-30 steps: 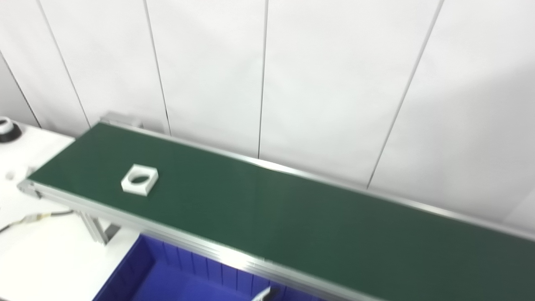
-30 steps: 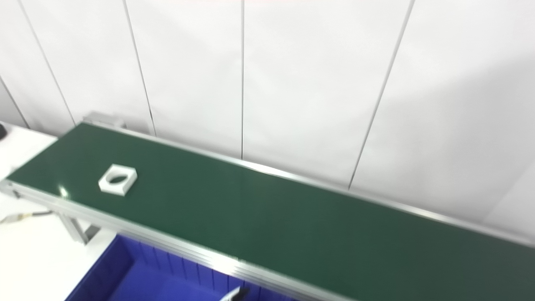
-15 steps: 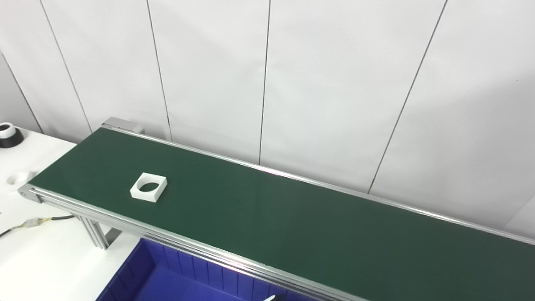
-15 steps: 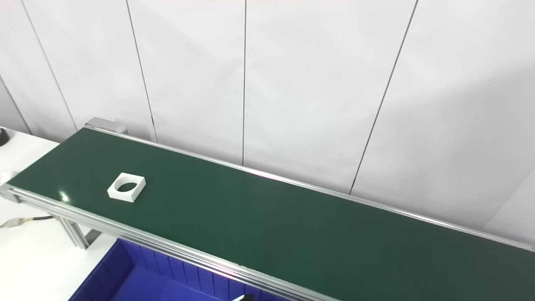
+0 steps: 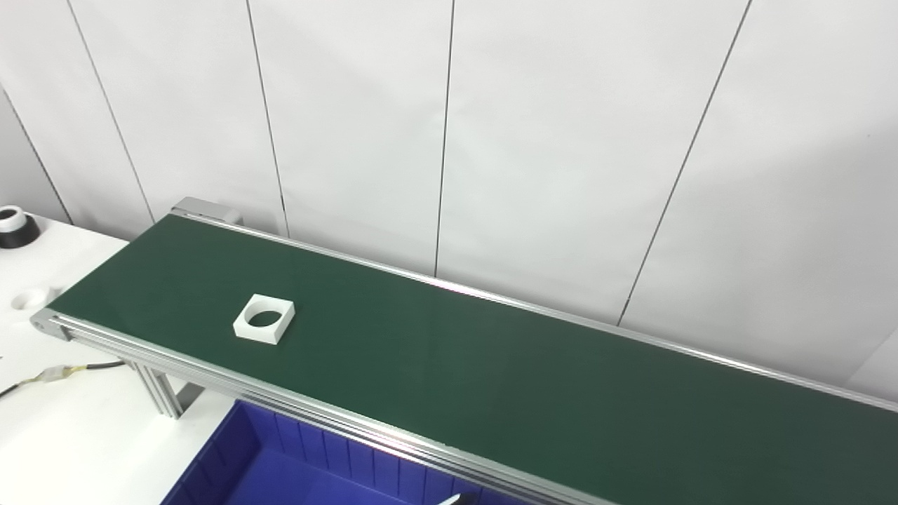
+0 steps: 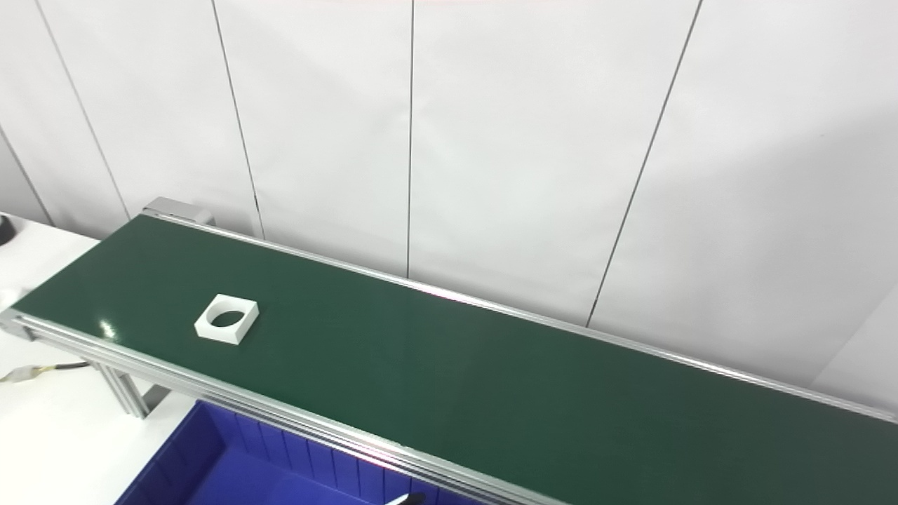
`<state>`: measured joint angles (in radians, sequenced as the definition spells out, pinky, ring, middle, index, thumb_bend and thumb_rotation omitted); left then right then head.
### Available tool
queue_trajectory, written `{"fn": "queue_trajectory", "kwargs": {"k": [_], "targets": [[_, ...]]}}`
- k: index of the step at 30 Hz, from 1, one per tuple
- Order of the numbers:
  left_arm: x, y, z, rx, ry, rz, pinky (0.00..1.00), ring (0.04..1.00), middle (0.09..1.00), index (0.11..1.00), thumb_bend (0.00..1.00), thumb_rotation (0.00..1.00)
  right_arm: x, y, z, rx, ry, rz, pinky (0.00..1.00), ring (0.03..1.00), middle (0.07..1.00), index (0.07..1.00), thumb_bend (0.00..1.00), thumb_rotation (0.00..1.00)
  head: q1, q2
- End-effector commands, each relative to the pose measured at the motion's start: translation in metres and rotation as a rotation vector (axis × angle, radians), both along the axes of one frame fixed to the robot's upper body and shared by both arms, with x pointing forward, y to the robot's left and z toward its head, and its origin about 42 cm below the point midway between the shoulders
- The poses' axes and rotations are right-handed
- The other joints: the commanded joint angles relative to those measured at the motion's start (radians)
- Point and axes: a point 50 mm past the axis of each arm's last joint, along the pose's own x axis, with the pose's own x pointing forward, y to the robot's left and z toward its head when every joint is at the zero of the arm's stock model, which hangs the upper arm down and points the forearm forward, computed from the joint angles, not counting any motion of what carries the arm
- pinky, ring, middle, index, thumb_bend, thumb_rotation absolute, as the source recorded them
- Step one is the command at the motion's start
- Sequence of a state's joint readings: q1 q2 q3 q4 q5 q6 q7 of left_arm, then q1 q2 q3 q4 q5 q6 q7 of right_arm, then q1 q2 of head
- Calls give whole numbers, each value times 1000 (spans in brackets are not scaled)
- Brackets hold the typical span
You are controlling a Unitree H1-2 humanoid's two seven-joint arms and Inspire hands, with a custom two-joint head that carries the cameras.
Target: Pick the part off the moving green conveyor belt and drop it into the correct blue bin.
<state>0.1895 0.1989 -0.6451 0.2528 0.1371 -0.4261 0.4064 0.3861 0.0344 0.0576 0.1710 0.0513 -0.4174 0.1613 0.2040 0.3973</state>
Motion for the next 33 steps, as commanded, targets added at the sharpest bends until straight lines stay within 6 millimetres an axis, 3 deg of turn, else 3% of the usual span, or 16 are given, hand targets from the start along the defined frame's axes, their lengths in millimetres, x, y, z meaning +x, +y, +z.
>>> {"fn": "queue_trajectory", "kwargs": {"k": [1, 9, 12, 21, 30, 33], "targets": [[9, -2, 12, -38, -80, 1, 878, 923, 927, 892, 708, 876, 6, 2, 9, 0, -78, 6, 1000, 1000, 1000, 1000, 448, 1000, 5, 1], [2, -6, 35, -99, -127, -47, 891, 929, 929, 901, 751, 867, 4, 0, 10, 19, -82, 7, 1000, 1000, 1000, 1000, 484, 1000, -12, 11], [11, -12, 64, -167, -216, -38, 853, 904, 915, 893, 750, 846, 6, -1, 10, -3, -84, 7, 1000, 1000, 1000, 1000, 475, 1000, -40, 25], [36, -3, 107, -213, -366, -64, 846, 897, 934, 917, 730, 703, 10, 3, 12, -34, -93, 8, 1000, 1000, 1000, 1000, 496, 1000, -135, 61], [63, 15, 127, -178, -454, -63, 904, 938, 952, 943, 798, 740, 12, 8, 14, -68, -100, 5, 1000, 1000, 1000, 1000, 602, 1000, -163, 79], [75, 24, 133, -110, -489, -63, 906, 930, 940, 937, 831, 834, 12, 10, 14, -53, -101, 3, 1000, 1000, 1000, 1000, 626, 1000, -165, 84]]}}
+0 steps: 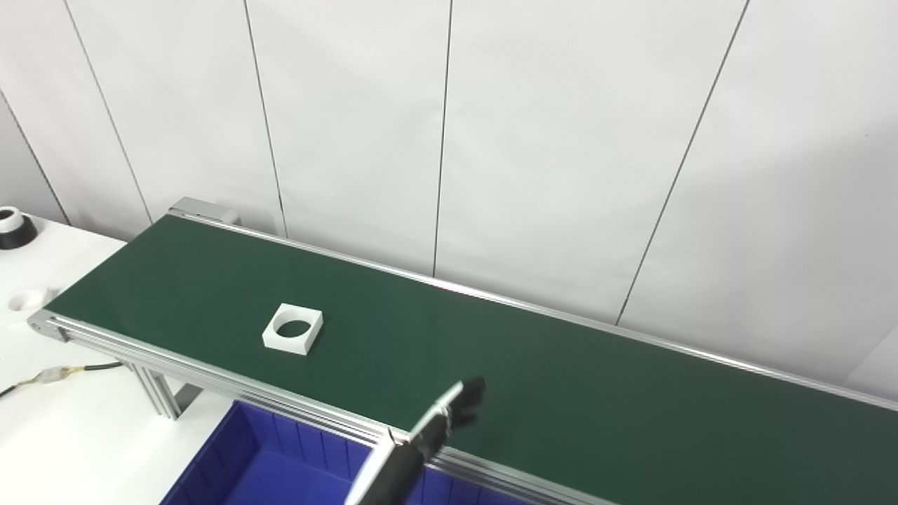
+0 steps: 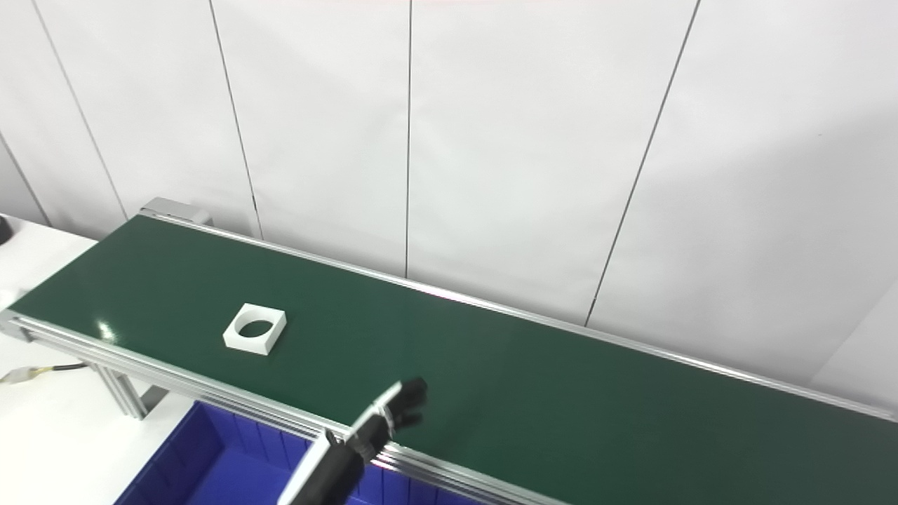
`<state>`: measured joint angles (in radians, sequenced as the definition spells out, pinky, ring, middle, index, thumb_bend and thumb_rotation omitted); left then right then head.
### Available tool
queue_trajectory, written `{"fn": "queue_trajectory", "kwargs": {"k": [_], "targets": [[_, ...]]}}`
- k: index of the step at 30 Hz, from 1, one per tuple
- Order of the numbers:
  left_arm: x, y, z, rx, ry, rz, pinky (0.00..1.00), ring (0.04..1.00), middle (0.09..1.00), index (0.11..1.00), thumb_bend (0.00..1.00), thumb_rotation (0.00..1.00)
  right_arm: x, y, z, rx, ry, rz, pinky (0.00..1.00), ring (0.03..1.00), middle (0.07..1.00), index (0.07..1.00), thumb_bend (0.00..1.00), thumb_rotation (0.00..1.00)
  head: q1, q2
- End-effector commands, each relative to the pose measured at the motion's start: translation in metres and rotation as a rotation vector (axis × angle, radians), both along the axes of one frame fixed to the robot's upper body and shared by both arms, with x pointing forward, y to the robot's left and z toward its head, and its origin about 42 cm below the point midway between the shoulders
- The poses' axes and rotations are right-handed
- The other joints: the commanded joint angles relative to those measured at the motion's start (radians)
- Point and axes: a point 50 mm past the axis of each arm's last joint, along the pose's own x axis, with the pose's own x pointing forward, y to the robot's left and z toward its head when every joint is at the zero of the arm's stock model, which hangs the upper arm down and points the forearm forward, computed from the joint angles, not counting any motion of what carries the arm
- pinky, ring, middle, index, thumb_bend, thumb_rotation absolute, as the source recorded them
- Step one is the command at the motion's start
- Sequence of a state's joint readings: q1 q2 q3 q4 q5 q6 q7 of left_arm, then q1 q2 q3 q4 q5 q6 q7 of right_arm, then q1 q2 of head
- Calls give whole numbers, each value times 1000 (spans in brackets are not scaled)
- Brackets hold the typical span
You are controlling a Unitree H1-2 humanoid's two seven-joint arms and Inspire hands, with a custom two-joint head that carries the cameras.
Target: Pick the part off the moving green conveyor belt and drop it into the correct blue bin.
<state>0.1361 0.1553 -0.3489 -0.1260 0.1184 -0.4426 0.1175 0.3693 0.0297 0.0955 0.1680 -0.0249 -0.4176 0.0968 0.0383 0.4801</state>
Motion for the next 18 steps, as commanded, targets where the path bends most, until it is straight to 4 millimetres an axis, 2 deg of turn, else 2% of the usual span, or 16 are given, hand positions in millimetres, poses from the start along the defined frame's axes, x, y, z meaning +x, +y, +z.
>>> {"fn": "queue_trajectory", "kwargs": {"k": [1, 6, 10, 12, 15, 18], "targets": [[13, 3, 19, 35, -89, -21, 919, 937, 944, 940, 828, 845, 5, 2, 12, 13, -86, -12, 1000, 1000, 1000, 1000, 629, 1000, -5, 7], [31, 13, 30, 101, -131, -7, 957, 967, 965, 954, 783, 867, 7, 4, 12, 13, -87, -8, 1000, 1000, 1000, 1000, 675, 1000, -15, 11], [58, 25, 52, 225, -186, 15, 965, 990, 979, 967, 692, 837, 9, 7, 14, 8, -98, -7, 1000, 1000, 1000, 1000, 691, 1000, -41, 32], [63, 28, 56, 248, -193, 18, 966, 995, 983, 972, 668, 818, 9, 7, 14, 3, -99, -12, 1000, 1000, 1000, 1000, 697, 1000, -41, 32], [83, 38, 62, 269, -173, 36, 983, 1000, 987, 971, 684, 750, 10, 8, 16, -4, -106, -19, 1000, 1000, 1000, 1000, 719, 1000, -44, 54], [103, 50, 66, 327, -159, 55, 980, 999, 988, 982, 702, 740, 11, 8, 17, -2, -112, -14, 1000, 1000, 1000, 1000, 723, 994, -41, 75]]}}
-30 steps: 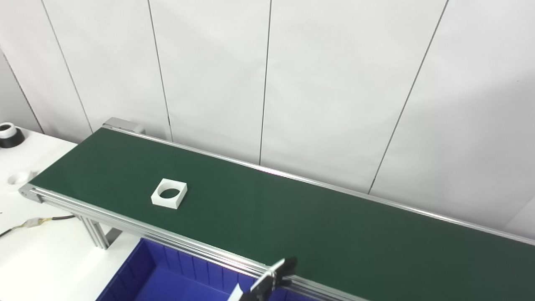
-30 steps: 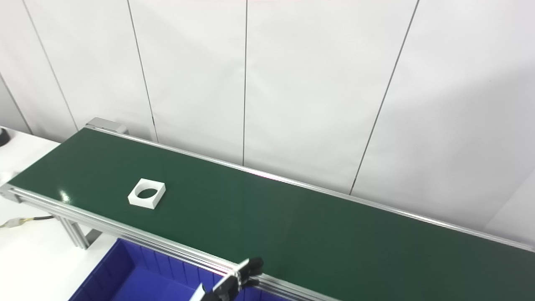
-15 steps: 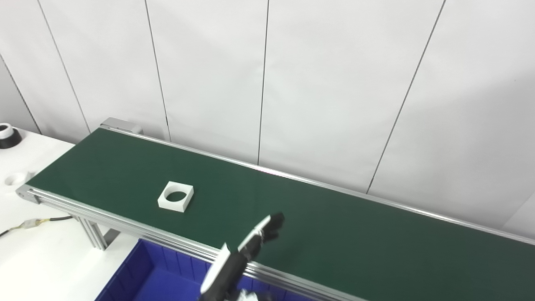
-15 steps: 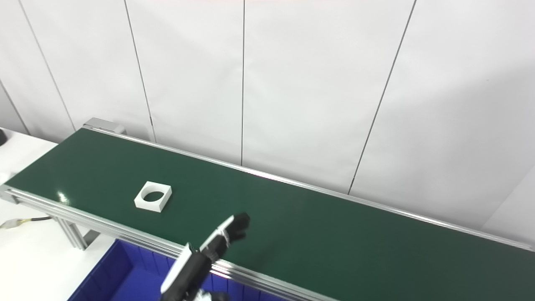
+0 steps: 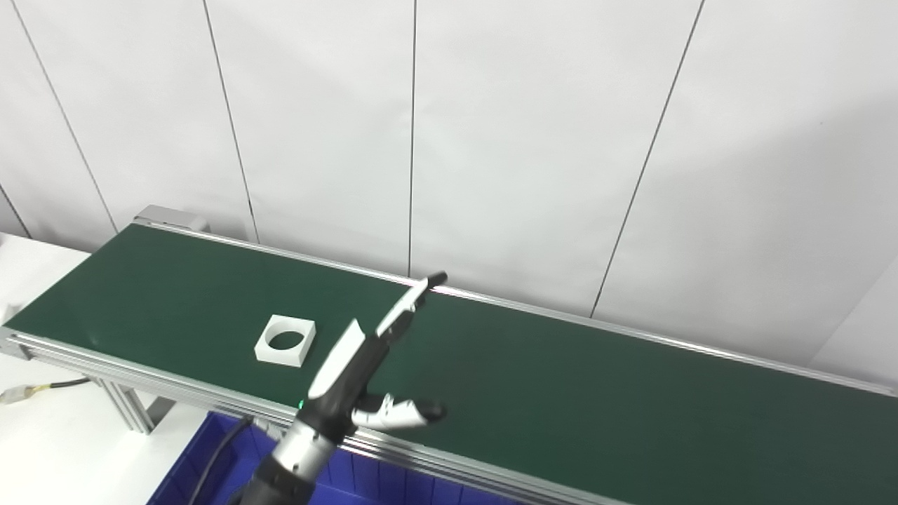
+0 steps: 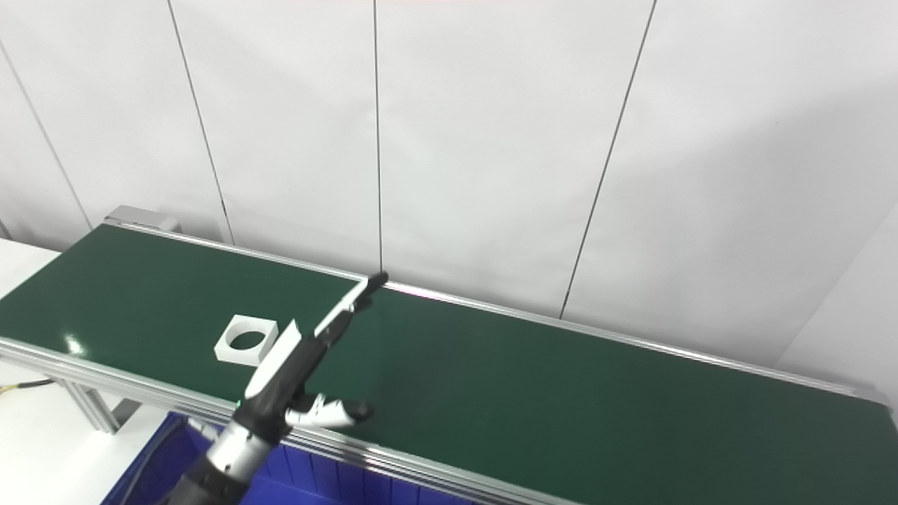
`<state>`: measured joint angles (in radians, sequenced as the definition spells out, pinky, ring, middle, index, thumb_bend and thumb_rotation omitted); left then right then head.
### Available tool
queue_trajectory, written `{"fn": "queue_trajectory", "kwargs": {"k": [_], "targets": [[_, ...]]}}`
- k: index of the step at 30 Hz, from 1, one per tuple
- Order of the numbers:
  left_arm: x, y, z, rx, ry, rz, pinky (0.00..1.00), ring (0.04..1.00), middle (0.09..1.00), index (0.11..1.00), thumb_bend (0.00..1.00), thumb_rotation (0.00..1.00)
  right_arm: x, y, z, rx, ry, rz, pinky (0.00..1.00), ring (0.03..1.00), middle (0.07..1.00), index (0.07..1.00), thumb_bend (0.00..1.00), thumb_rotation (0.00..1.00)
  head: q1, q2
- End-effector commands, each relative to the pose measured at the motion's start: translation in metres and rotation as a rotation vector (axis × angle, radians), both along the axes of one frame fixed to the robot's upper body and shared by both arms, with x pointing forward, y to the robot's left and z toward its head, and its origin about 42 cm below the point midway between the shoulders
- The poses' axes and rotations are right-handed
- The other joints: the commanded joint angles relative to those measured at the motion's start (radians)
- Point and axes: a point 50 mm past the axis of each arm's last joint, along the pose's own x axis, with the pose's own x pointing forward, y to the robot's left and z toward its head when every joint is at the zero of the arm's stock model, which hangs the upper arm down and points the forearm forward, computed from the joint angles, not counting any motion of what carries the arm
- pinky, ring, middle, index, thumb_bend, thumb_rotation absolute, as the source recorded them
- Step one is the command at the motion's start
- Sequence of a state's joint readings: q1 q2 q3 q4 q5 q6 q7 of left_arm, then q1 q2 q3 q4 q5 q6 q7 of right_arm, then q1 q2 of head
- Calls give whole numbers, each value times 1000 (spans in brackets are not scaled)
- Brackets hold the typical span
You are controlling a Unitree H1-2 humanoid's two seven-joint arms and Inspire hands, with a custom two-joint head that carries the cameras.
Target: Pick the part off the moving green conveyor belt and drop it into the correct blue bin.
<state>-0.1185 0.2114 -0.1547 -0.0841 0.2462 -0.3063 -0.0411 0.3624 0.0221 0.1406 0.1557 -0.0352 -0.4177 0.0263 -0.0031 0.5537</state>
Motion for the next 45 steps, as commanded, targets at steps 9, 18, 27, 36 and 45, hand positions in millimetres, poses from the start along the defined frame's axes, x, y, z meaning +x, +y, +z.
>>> {"fn": "queue_trajectory", "kwargs": {"k": [9, 18, 27, 36, 45], "targets": [[51, 27, 21, 140, 12, 34, 980, 1000, 1000, 994, 749, 668, 9, 0, 17, 10, -109, 18, 1000, 1000, 1000, 1000, 753, 957, 15, 38], [87, 38, 28, 269, 40, 69, 938, 991, 1000, 988, 785, 513, 11, -1, 19, 22, -119, 20, 1000, 1000, 1000, 1000, 749, 952, 32, 72], [110, 51, 23, 418, 130, 98, 892, 984, 1000, 992, 840, 452, 11, -1, 21, 21, -127, 24, 1000, 1000, 1000, 1000, 746, 955, 39, 86], [125, 66, 15, 629, 210, 128, 936, 999, 1000, 987, 906, 396, 13, -2, 21, 18, -129, 27, 1000, 999, 1000, 1000, 728, 962, 49, 92], [131, 79, 4, 746, 248, 142, 994, 998, 1000, 970, 917, 278, 13, -4, 20, 24, -126, 31, 1000, 999, 1000, 1000, 722, 936, 55, 86]]}}
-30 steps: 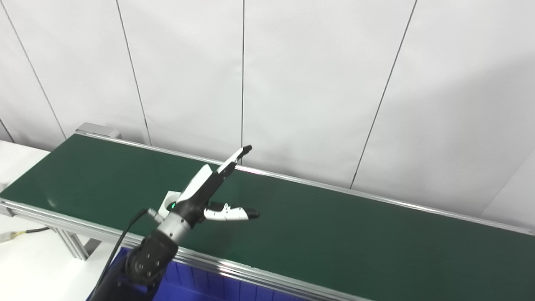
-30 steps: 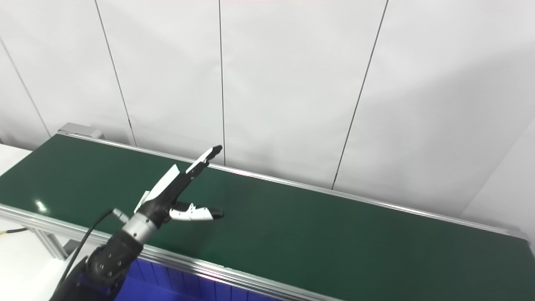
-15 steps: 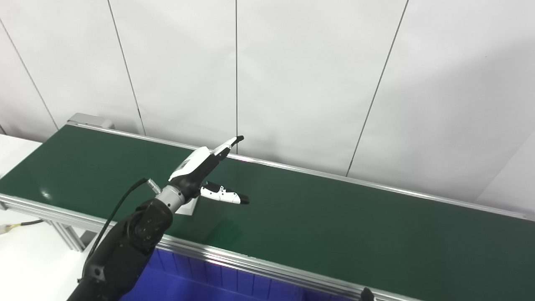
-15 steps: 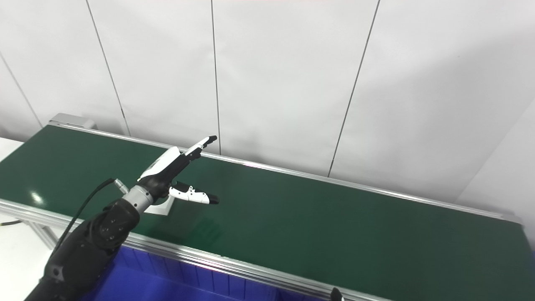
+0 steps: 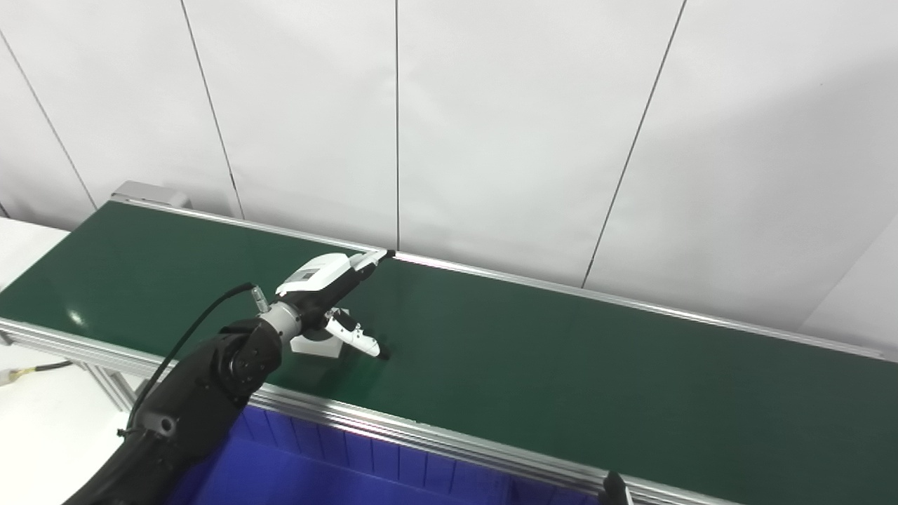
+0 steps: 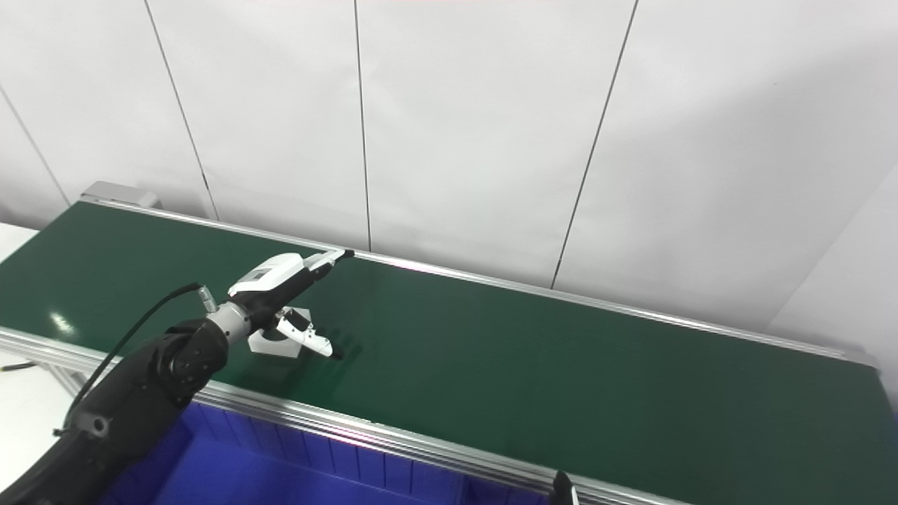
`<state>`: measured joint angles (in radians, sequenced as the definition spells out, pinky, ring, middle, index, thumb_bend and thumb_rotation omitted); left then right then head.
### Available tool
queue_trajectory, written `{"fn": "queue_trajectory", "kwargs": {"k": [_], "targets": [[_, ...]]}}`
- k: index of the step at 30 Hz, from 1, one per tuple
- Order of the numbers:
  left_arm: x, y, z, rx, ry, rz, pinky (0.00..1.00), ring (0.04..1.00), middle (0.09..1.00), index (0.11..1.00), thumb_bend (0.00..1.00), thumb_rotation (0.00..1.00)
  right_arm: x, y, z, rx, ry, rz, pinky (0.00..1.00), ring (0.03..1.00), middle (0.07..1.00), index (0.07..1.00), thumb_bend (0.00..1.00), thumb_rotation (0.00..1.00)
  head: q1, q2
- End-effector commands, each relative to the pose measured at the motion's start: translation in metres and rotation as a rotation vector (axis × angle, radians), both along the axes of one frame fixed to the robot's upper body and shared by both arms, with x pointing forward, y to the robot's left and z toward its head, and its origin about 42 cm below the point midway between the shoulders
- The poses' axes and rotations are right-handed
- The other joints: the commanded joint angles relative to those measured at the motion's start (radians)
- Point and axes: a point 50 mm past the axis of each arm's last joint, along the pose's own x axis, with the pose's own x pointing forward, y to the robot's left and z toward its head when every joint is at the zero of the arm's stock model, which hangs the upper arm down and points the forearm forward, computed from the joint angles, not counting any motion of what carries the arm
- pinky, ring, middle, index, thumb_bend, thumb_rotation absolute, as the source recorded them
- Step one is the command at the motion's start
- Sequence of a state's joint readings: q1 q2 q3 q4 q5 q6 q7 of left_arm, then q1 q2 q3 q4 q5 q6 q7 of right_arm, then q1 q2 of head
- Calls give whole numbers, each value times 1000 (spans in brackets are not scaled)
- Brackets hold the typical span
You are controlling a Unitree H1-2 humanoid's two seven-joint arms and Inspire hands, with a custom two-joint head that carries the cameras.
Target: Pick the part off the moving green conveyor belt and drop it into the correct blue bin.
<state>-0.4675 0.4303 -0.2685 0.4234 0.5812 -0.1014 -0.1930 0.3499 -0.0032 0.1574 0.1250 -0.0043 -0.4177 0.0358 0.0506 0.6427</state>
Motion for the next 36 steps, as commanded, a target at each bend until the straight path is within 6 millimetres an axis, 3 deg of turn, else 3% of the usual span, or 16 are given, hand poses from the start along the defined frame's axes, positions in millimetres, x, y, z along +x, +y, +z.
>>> {"fn": "queue_trajectory", "kwargs": {"k": [1, 7, 21, 25, 28, 29, 30, 31, 36], "targets": [[15, 8, 26, 20, -77, -4, 994, 996, 1000, 968, 925, 266, 6, 0, 12, 11, -88, 11, 1000, 998, 1000, 1000, 714, 941, 1, -3], [17, 11, 17, 69, -40, 8, 999, 1000, 1000, 971, 942, 265, 5, -1, 12, 17, -86, 1, 1000, 993, 1000, 1000, 717, 929, 3, -2], [19, 13, 4, 157, 31, 48, 999, 996, 1000, 958, 873, 80, 3, -5, 12, 22, -84, 6, 1000, 994, 1000, 1000, 714, 932, 14, 1], [17, 9, -6, 64, 31, 46, 815, 902, 933, 897, 792, 6, 2, -6, 13, 28, -86, 1, 1000, 996, 998, 1000, 707, 930, 9, 6], [17, 7, -10, 44, 10, 34, 776, 877, 911, 880, 771, 0, 1, -6, 13, 31, -85, -2, 1000, 996, 998, 1000, 706, 925, 9, 10], [17, 5, -13, 34, 0, 32, 627, 705, 757, 748, 614, 0, 0, -6, 13, 29, -85, -3, 1000, 992, 997, 1000, 709, 931, 9, 10], [17, 3, -14, 27, 4, 29, 573, 623, 689, 702, 568, 0, 0, -6, 14, 29, -86, -6, 1000, 990, 995, 1000, 710, 932, 10, 10], [17, 2, -15, 21, 15, 30, 485, 478, 562, 602, 518, 0, -1, -6, 14, 31, -87, -7, 1000, 986, 994, 1000, 707, 931, 10, 11], [18, -1, -15, 26, 38, 36, 388, 405, 496, 523, 498, 0, -1, -6, 14, 28, -88, -9, 1000, 986, 993, 1000, 717, 935, 10, 14]]}}
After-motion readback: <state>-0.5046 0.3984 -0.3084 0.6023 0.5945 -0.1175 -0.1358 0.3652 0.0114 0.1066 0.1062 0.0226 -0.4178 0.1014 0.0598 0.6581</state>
